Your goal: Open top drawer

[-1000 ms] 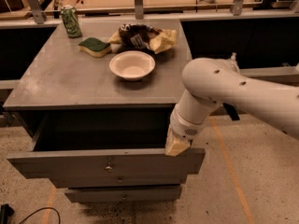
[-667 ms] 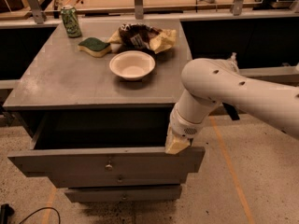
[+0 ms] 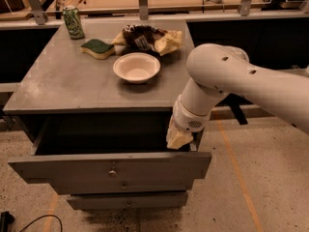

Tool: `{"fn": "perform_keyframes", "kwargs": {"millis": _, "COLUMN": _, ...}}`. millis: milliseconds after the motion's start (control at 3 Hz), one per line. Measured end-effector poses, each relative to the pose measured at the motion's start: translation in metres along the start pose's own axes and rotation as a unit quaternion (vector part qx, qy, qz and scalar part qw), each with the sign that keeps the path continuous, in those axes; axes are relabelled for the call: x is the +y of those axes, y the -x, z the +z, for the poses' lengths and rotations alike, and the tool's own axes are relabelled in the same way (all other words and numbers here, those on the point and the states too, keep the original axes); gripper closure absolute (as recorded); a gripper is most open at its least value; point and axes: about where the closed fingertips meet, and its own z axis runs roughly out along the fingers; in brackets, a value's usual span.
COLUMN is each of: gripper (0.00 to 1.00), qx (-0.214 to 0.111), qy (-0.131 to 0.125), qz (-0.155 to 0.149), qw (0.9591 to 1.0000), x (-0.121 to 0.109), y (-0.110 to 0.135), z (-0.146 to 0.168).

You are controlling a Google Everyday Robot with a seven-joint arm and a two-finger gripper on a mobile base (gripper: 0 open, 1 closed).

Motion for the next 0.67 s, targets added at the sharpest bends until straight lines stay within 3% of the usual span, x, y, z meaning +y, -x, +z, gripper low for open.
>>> {"fn": "perform_keyframes", "kwargs": {"millis": 333, "gripper": 0.95, "qx": -0.005, "qy": -0.011, "qz": -0.003, "qw": 0.9999, "x": -0.0053, "y": 0.003, "z": -0.0002}}
{"fn": "perform_keyframes", "kwargs": {"millis": 667, "gripper": 1.0, "qx": -0.007, "qy": -0.034, "qz": -0.005, "qw": 0.9994, "x": -0.0131, "y": 0.0042, "z": 0.0088}}
